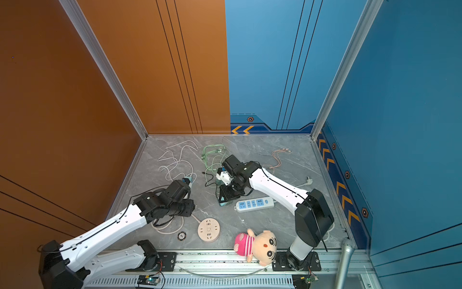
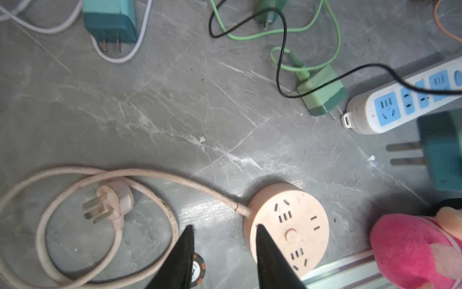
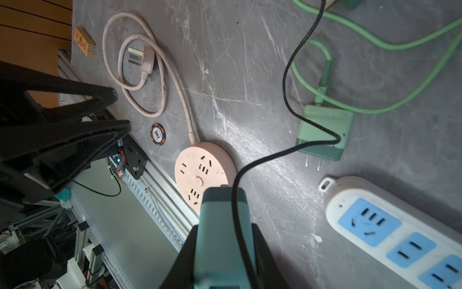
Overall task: Insert plugs into power strip
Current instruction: Move the socket to the center of the table.
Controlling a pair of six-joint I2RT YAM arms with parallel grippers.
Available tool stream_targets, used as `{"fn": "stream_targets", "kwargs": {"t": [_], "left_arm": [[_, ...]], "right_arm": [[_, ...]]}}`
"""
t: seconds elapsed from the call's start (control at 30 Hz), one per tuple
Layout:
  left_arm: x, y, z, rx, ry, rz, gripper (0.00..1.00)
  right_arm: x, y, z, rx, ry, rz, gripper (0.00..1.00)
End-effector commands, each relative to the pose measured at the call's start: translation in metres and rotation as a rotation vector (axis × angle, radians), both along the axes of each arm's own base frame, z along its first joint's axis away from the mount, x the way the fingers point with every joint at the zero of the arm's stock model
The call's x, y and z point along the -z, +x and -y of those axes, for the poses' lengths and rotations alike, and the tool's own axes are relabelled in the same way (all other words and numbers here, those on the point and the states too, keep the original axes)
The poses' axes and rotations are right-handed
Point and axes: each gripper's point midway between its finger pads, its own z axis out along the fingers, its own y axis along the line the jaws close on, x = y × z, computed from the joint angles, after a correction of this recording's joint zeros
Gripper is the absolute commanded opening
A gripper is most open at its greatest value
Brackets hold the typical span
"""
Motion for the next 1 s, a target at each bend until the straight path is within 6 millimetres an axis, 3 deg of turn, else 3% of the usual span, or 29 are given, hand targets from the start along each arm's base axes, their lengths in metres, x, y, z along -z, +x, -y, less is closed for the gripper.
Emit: {"fn": "stream_targets", "kwargs": {"t": [0.0, 0.57, 0.8, 0.97], "left_arm": [[0.028, -0.019, -0.013, -0.141, 0.042, -0.111, 0.45], [0.084, 0.002, -0.006, -0.336, 0.013, -0.181, 0.46], [0.096, 0.0, -0.014, -0.379, 0.037, -0.225, 0.38], [0.105, 0.004, -0.024, -0.441, 0.026, -0.24, 0.23]], "right_arm": [[-0.003, 0.006, 0.005, 0.008, -0.013, 0.041, 0.0], [-0.003, 0.009, 0.004, -0.006, 0.016, 0.082, 0.0], [-0.003, 0.01, 0.007, -0.033, 0.005, 0.146, 0.0], [-0.001, 0.009, 0.005, -0.067, -0.01, 0.182, 0.0]]}}
